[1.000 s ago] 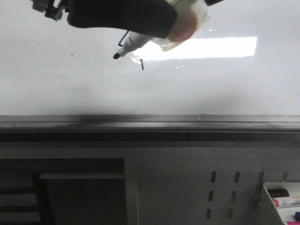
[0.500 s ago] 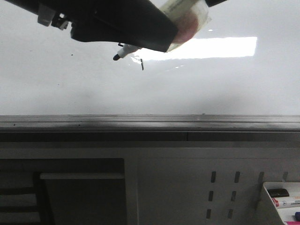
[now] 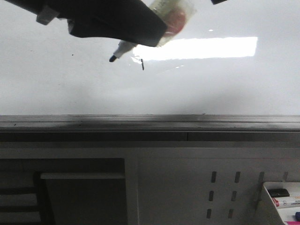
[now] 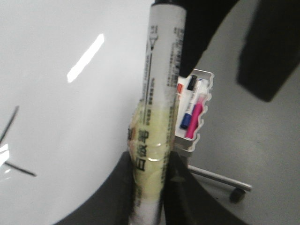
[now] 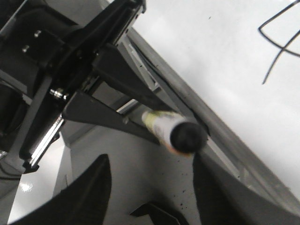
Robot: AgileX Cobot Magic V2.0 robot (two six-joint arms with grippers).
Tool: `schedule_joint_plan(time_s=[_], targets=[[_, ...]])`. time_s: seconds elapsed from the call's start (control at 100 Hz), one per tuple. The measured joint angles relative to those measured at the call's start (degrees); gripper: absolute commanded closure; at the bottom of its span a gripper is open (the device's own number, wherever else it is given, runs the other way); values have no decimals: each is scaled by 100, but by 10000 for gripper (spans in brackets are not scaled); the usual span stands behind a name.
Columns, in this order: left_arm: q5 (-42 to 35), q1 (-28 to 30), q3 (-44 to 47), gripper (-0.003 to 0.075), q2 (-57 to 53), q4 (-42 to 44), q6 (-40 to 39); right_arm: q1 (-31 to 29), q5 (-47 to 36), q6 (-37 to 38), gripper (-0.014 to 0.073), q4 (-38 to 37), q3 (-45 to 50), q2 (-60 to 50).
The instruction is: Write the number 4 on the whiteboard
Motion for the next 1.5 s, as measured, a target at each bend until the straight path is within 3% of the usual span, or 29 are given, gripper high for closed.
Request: schedule_joint_plan(time_s=[0.13,0.27,0.4,0.55,0.68,0.8,1.5], targets=[[-1050,0,359,741,-501,-248,-251,-548,-350,0,190,0,0,-435],[-2498,0,870,741,-1102,-1153,-327,-1050,-851,0,190,25,111,-1021],[-3317,0,1025,741,-1259,-1646,-484,-1141,-1482,0,190,178,446,-1422],[-3942,0,974,741,-963,-1356,-1338,-1145,-1802,0,190,384,775,-1583],[-4132,10,821,741,-526,-526,-2447,-1145,-1827,0,190,406,879,-1585],[-4132,10,638,741,-83,-120,-2940,-1145,-1827,0,190,414,888,-1585],[-4410,0,282,740,742,85,-3089,-1145,-1827,0,190,428,888,-1585]])
